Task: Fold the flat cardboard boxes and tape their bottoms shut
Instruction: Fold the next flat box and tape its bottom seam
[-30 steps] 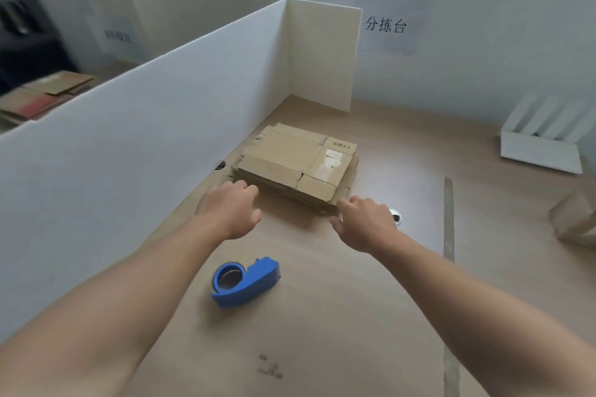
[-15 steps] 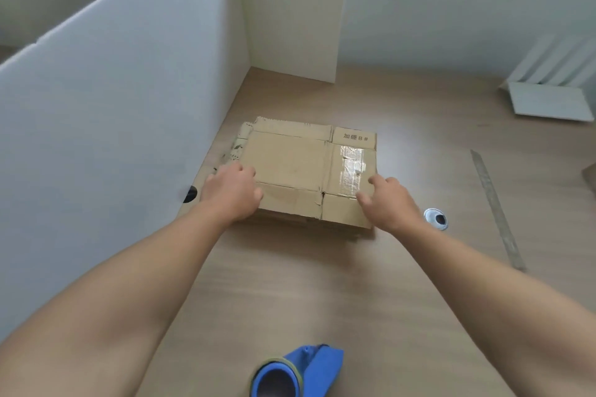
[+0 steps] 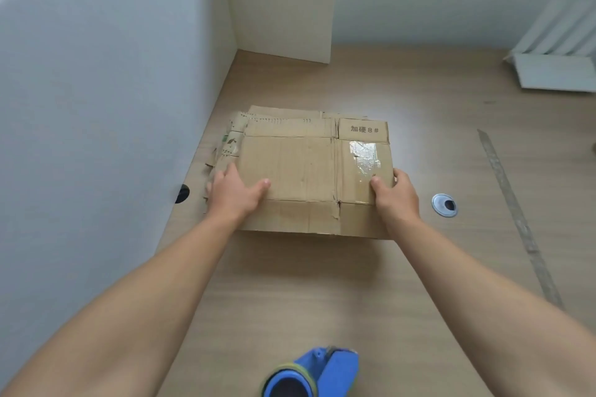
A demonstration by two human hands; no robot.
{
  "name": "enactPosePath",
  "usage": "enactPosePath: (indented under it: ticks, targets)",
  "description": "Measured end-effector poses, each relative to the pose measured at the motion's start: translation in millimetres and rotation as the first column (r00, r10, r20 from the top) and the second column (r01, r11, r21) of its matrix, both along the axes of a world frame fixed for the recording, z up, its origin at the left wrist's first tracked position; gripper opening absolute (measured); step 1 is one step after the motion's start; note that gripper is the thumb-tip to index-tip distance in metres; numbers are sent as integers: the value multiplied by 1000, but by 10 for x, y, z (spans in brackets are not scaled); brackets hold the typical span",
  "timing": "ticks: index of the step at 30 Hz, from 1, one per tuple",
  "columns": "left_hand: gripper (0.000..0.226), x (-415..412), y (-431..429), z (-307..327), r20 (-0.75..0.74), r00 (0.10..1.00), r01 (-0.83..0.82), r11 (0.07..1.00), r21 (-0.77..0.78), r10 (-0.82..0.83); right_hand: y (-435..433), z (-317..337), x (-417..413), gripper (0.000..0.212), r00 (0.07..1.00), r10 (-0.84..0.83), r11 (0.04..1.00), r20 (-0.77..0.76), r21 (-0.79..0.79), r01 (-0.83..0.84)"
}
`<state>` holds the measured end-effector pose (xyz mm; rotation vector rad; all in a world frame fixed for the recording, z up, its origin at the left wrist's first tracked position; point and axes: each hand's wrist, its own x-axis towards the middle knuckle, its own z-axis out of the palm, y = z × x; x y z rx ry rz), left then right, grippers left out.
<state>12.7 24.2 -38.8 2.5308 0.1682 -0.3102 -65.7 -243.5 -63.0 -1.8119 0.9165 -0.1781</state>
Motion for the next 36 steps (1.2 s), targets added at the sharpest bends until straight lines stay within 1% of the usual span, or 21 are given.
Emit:
enactPosePath:
  ticks: [3, 5, 7, 9, 12, 14, 15, 17, 19, 22, 24, 26, 28, 30, 32, 33, 34, 36]
  targets:
    - [87, -266, -64, 107, 8, 1000, 14, 999, -52, -14, -100, 47, -333, 41, 994, 16, 990, 109, 137, -31]
    - [86, -502, -124, 210, 49, 999, 12, 987, -159, -4, -188, 121, -596, 35, 982, 64, 973, 176, 207, -101]
    - [87, -812, -197, 328, 85, 996, 25, 958, -286, -1, -283, 227, -908, 37, 964, 112, 953, 241, 248, -173]
    - [93, -1198, -296, 452, 95, 995, 49, 918, -393, -12, -389, 363, -1258, 44, 943, 167, 929, 289, 273, -248]
    - [96, -1844, -438, 593, 98, 995, 70, 845, -530, -20, -516, 573, -1822, 48, 904, 271, 885, 329, 284, -369]
    - [100, -2259, -525, 628, 101, 993, 105, 769, -630, -53, -612, 656, -2202, 40, 885, 307, 857, 350, 302, -417]
    - [102, -2456, -569, 633, 107, 992, 124, 744, -656, -70, -659, 685, -2390, 37, 874, 322, 843, 363, 309, -439]
    - [104, -2811, -643, 622, 130, 988, 153, 734, -662, -88, -752, 732, -2738, 51, 853, 358, 825, 380, 299, -480]
    - [102, -3110, -702, 618, 161, 984, 158, 750, -643, -70, -818, 764, -3031, 65, 830, 388, 806, 400, 290, -516]
    - [97, -3484, -811, 617, 226, 973, 166, 787, -594, -34, -879, 748, -3400, 76, 807, 424, 805, 411, 237, -544]
    - [89, -3709, -880, 597, 290, 956, 203, 796, -570, -37, -899, 749, -3593, 77, 799, 418, 815, 434, 211, -540]
    - [83, -3904, -950, 579, 335, 939, 264, 784, -561, -77, -914, 783, -3753, 73, 797, 384, 834, 467, 195, -516]
    - [80, -4039, -1004, 525, 325, 940, 284, 755, -591, -100, -948, 787, -3893, 71, 803, 364, 853, 473, 178, -491]
    - [82, -4143, -1018, 448, 306, 948, 270, 727, -631, -87, -981, 734, -4036, 77, 811, 365, 859, 457, 171, -483]
    - [90, -4236, -1022, 376, 263, 960, 252, 722, -644, -99, -1022, 652, -4159, 83, 825, 345, 873, 447, 170, -457]
    - [93, -4280, -1026, 340, 239, 964, 245, 729, -639, -115, -1044, 619, -4206, 83, 836, 327, 879, 441, 182, -440]
    - [93, -4324, -1032, 317, 218, 968, 238, 742, -627, -127, -1066, 588, -4245, 78, 844, 312, 883, 436, 195, -427]
    - [88, -4396, -1049, 302, 193, 970, 238, 764, -599, -150, -1105, 543, -4309, 60, 854, 287, 883, 435, 226, -412]
